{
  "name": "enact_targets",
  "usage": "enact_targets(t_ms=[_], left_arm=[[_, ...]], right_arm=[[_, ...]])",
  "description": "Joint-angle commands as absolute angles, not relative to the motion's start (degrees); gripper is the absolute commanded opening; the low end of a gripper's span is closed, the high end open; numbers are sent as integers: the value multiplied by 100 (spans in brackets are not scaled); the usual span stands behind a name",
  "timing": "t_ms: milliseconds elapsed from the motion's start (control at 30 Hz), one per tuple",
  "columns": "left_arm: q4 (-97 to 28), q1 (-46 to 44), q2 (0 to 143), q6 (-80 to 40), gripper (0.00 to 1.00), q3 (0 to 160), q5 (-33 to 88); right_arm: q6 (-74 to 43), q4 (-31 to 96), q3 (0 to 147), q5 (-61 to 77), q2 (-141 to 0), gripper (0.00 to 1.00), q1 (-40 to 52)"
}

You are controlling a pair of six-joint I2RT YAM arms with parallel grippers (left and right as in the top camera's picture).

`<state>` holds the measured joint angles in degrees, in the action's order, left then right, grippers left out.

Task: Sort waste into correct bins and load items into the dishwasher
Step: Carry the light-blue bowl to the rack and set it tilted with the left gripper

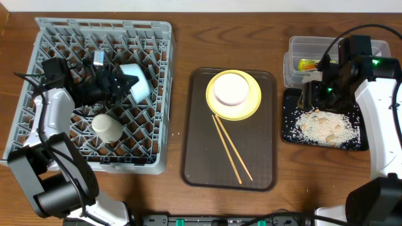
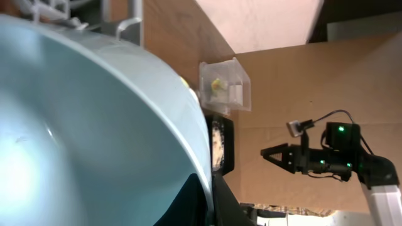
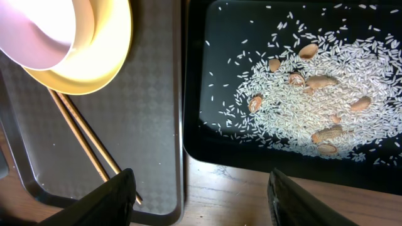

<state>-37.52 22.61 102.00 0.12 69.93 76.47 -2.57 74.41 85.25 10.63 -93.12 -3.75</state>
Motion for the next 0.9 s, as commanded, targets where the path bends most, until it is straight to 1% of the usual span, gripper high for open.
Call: enact_targets(t_ms=[0, 133, 367, 500, 567, 600, 700, 833, 867], left_arm=[[-4104, 2298, 10265, 91, 7, 6855, 6420], [-4488, 2408, 10259, 344, 8, 6855, 5959], [-5205, 2689, 10243, 344, 8, 6855, 5841], [-5688, 2759, 10243, 344, 9, 6855, 5059], [-5839, 2757, 10243, 342, 14, 6858, 4696], [-5951, 2759, 10243, 344, 23, 6858, 4554], [-6001, 2757, 10228, 342, 38, 6858, 4556], [-6066, 2757, 10090, 342, 47, 6899, 4556], [-6071, 2757, 10025, 342, 48, 6917, 4556]], right_arm=[[-311, 7459, 8641, 1055, -9207, 65, -410], [-311, 7459, 8641, 1055, -9209, 65, -410], [-311, 7456, 8641, 1055, -9209, 65, -410], [-309, 7456, 8641, 1055, -9209, 66, -410], [-309, 7454, 8641, 1055, -9209, 66, -410], [-309, 7456, 8641, 1055, -9209, 66, -410], [-309, 7454, 8641, 1055, -9209, 66, -410], [-309, 7459, 8641, 1055, -9209, 66, -410], [-307, 7459, 8641, 1055, -9209, 66, -412]])
